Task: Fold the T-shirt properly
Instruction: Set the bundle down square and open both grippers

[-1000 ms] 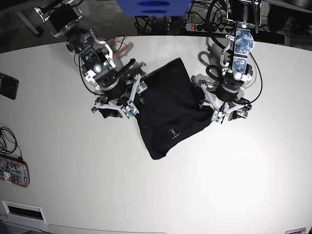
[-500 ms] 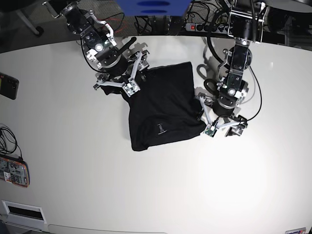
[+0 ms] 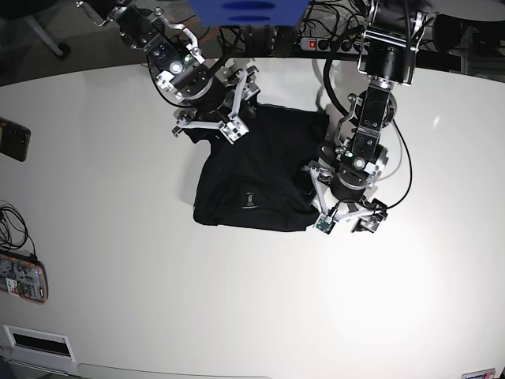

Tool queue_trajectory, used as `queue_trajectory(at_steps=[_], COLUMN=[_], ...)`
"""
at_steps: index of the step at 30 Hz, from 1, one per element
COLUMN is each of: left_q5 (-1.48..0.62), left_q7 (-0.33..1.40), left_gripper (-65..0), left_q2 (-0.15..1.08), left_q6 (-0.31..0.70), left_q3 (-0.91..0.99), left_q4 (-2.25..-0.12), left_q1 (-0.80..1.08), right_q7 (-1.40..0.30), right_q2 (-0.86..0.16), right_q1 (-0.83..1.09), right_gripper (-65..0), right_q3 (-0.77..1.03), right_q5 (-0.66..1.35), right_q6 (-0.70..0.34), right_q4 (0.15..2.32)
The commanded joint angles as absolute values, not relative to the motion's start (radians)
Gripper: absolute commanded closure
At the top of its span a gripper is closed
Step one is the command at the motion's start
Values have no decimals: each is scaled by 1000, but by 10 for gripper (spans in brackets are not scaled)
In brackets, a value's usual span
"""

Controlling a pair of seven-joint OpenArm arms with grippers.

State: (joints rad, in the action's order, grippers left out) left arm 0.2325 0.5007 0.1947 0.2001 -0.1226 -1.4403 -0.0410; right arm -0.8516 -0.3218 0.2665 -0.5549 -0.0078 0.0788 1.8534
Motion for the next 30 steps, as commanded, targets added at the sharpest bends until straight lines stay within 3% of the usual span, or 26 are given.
queue_trajectory(at_steps=[1,10,16,22,30], left_q5=[229,229,229,229,223], left_q7=[489,346,217,-27,-381], left_gripper=[-647,-644,-644,-644,-644], left_q2=[199,200,199,197,196], left_q6=[197,196,196,196,196], left_q3=[-119,-64,22,85,127], left_q4=[-1455,-1561,-1583,-1583,-1583], left_q1=[-54,4,51,119,239], right_q7=[-842,-549,-538,-536,-536], right_q2=[-325,-323,-323,-318,-193], right_q1=[265,251,243,243,245], right_gripper=[-457,-457,-457,-457,-457], right_q3=[-553,-369,-306,-147,77], right_q5=[-4,-5,-7,-7,-7], right_q6=[71,73,73,74,74], right_q4=[1870,1885,1885,1885,1886])
